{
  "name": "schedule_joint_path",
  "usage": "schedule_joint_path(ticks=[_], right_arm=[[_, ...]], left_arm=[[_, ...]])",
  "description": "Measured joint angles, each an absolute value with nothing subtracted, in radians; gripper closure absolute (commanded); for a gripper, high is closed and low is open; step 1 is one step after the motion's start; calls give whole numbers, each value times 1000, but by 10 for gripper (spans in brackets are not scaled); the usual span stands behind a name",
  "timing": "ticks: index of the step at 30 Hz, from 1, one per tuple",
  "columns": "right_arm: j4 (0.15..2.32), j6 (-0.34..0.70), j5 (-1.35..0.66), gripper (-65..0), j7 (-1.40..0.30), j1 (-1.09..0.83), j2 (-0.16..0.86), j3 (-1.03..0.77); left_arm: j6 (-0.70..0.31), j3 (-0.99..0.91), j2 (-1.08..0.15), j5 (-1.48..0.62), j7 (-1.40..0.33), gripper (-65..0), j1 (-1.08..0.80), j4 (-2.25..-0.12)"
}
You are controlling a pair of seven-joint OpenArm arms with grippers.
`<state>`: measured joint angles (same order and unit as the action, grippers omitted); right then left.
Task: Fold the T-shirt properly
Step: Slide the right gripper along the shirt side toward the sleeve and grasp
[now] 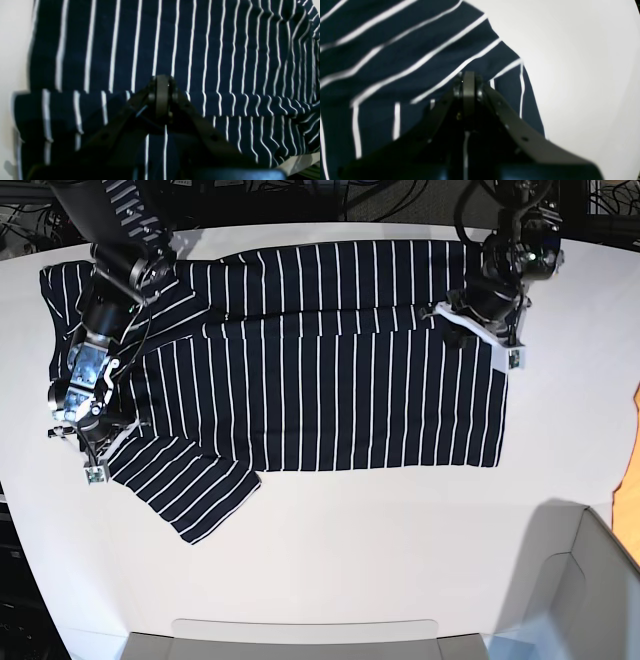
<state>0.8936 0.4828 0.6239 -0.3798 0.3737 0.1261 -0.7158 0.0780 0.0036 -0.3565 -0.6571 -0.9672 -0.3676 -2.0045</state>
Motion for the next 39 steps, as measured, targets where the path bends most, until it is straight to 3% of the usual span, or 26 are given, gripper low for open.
schedule_joint_path(ticks=[4,13,18,21,27,33,39], right_arm=[[1062,613,602,0,-375,249,97,-722],[1349,688,701,-9,-578,185,10,-719],[1316,688,703,-207,-556,404,18,-710],[1187,688,677,-319,-536,511,59,-612],[838,686,624,-332,-555,625,107,-553],[520,329,602,-332,-233,773,174,-545],[201,213,599,-332,-94,794,224,-550]], left_arm=[[78,4,-357,-655,-996,0,-311,-2004],[78,4,-340,-657,-1015,0,-247,-1995],[80,4,-335,-656,-1020,0,-243,-1958],[78,4,-335,-657,-1018,0,-234,-1954],[78,5,-336,-658,-1019,0,-237,-1954],[78,4,-335,-657,-1019,0,-242,-1954],[78,4,-335,-658,-1019,0,-244,-1954]])
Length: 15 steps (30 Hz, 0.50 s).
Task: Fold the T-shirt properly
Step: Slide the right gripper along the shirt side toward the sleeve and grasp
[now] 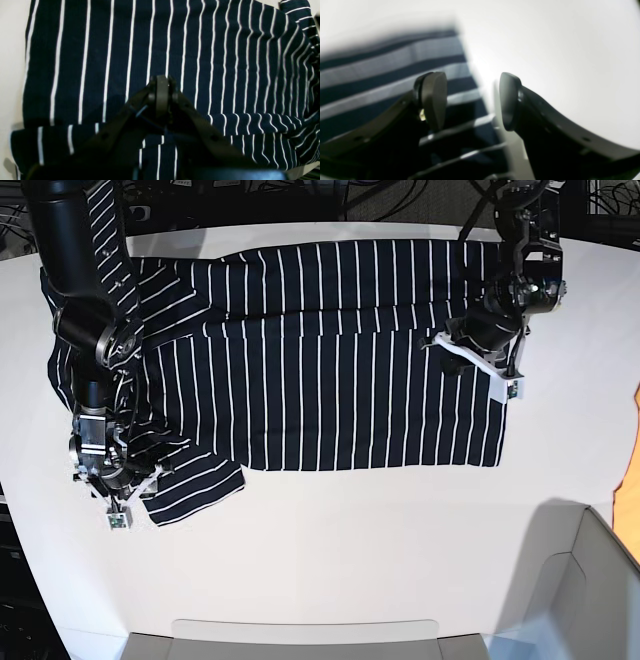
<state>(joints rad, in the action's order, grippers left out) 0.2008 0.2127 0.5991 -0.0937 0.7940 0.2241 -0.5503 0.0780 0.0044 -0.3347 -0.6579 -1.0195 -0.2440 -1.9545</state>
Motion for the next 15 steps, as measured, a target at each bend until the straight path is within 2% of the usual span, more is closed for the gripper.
schedule_joint_path(ticks=[3,12,15], right_arm=[[149,139,605,-332,-46,833,248,-546],[134,149,601,-332,-37,794,250,-546],[119,210,600,-332,-21,795,247,-546]], left_arm=[[78,5,-335,-657,-1018,0,-245,-1954],[78,4,-307,-657,-1018,0,-243,-1954],[78,4,-307,-657,-1018,0,-243,-1954]])
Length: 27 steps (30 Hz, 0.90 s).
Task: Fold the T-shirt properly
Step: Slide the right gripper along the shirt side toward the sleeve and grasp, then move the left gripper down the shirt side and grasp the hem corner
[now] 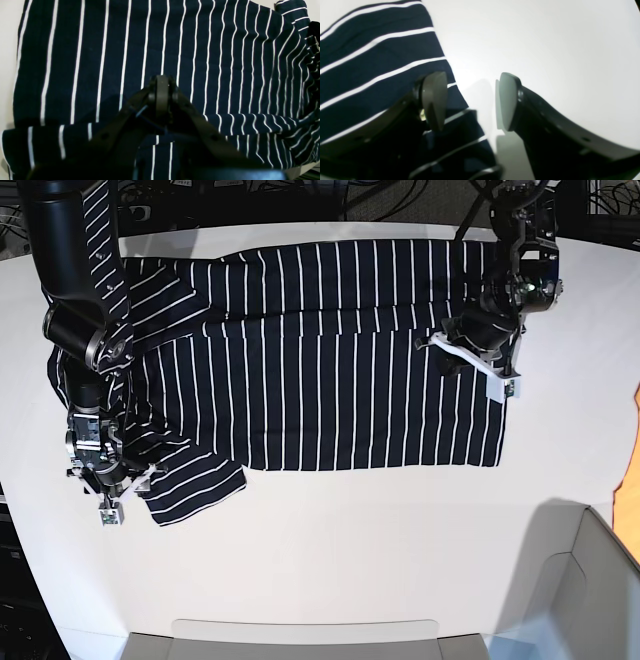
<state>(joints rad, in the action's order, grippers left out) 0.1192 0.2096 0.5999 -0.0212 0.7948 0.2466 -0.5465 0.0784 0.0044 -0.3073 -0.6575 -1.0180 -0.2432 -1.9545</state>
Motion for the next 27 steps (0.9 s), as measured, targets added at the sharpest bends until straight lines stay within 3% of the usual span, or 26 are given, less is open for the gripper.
schedule_joint_path(ticks=[8,12,14,15,19,21,24,27], right_arm=[[110,229,597,-332,-11,795,221,-546],[121,357,584,-332,-88,802,221,-547],[123,364,583,-332,-96,802,218,-547],[123,364,584,-332,-97,803,218,-548],[122,366,582,-332,-97,804,220,-548],[122,367,583,-332,-99,803,221,-548],[122,372,582,-332,-98,803,223,-548],[124,374,580,-332,-94,801,225,-548]], left_arm=[[78,4,-307,-658,-1018,0,-238,-1955],[76,-3,-310,-656,-1029,0,-215,-1953],[72,-52,-303,-662,-1032,0,-169,-1939],[73,-85,-302,-664,-1025,-14,-144,-1930],[68,-218,-316,-654,-1015,-227,-43,-1856],[66,-242,-334,-654,-1016,-295,-7,-1807],[-11,-199,-419,-657,-1055,-303,106,-1643],[-180,-187,-458,-653,-1044,-300,247,-1397]])
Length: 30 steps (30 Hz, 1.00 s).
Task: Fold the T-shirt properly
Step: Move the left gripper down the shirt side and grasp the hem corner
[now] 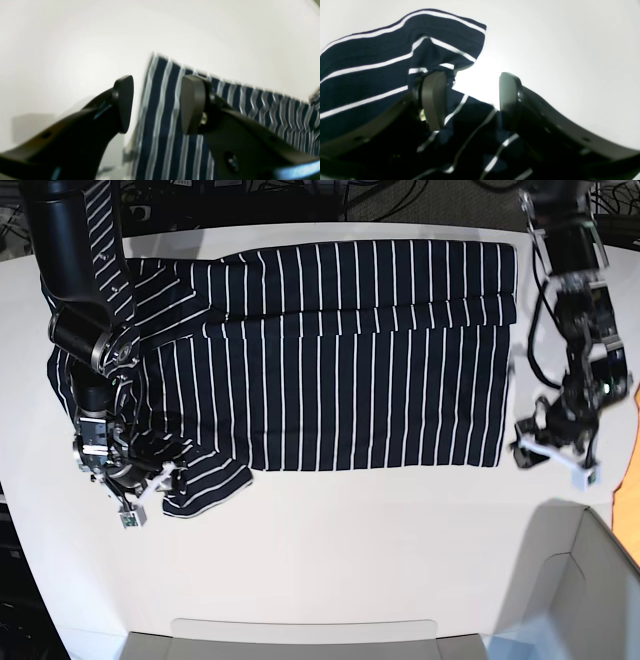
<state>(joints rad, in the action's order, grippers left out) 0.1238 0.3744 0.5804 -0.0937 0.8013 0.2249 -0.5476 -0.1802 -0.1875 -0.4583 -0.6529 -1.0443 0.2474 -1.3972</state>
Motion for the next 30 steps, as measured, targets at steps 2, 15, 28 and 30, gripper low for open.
schedule_joint_path(ticks=[2,15,28,30], right_arm=[[123,374,584,-332,-100,803,224,-548],[124,374,582,-332,-88,797,221,-548],[125,374,582,-332,-87,795,221,-548],[125,374,582,-332,-87,795,220,-548]], left_arm=[[-253,-183,-472,-648,-1019,-298,308,-1242],[-405,107,-526,-655,-761,-298,452,-794],[-469,124,-507,-655,-711,-290,507,-694],[-513,155,-507,-666,-702,-274,511,-679]])
